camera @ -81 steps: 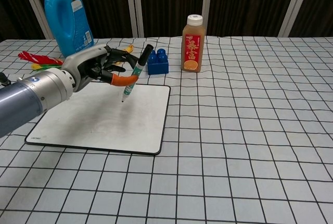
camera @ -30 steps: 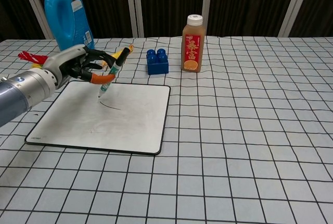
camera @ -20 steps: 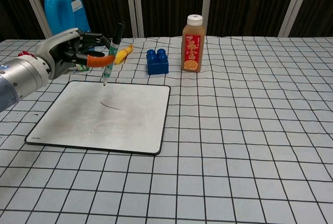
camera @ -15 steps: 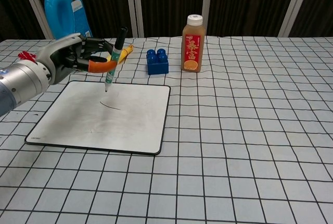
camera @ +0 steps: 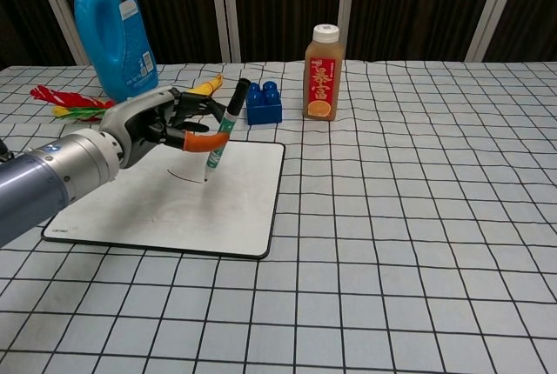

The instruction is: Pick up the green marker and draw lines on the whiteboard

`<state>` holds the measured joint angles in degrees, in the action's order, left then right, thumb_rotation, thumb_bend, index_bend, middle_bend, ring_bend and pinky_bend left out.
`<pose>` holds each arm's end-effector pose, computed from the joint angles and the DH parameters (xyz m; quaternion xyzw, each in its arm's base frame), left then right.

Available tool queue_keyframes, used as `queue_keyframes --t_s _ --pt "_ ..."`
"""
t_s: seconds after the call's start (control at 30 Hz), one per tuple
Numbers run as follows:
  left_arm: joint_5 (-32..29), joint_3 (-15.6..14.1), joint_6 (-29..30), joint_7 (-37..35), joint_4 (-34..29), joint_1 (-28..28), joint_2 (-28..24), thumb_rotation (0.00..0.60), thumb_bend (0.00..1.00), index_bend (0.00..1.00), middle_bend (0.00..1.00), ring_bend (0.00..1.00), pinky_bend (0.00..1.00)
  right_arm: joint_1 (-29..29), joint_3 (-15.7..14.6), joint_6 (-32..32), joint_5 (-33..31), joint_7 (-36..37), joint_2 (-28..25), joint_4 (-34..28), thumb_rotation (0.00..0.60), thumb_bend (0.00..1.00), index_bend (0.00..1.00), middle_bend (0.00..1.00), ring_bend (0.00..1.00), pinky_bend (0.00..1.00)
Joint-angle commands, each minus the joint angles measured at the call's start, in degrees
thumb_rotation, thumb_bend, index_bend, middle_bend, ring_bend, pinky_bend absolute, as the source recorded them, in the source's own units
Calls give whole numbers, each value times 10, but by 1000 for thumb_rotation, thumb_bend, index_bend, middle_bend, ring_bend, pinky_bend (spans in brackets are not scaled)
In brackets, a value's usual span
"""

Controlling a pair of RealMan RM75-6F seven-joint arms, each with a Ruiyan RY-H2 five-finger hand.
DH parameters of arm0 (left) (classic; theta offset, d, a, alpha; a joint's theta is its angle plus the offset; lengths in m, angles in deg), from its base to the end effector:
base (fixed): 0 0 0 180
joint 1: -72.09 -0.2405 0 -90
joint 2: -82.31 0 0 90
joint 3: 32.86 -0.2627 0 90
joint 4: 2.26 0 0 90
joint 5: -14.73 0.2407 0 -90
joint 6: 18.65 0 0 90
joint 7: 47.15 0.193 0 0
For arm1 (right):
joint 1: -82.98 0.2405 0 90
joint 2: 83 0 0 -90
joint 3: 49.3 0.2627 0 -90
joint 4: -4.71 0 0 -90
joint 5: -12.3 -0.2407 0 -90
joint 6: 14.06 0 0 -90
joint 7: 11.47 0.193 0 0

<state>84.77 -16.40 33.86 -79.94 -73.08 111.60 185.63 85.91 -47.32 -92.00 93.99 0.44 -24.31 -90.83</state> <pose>-0.1294 0.4036 -0.1185 -0.4822 -0.6662 -0.5322 0.2008 -0.3572 -0.2149 0.1415 0.5451 -0.5019 0.3749 0.5572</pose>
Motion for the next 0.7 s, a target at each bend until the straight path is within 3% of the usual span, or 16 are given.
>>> queue_keyframes --t_s 0.03,0.7 --pt "-3 1 -2 4 6 2 5 600 555 688 195 47 115 0 0 0 0 1 0 0 600 354 0 0 0 0" --pt "-4 -5 -6 15 22 -2 11 600 556 690 196 46 115 -1 0 -1 0 -2 0 -1 600 354 0 0 0 0"
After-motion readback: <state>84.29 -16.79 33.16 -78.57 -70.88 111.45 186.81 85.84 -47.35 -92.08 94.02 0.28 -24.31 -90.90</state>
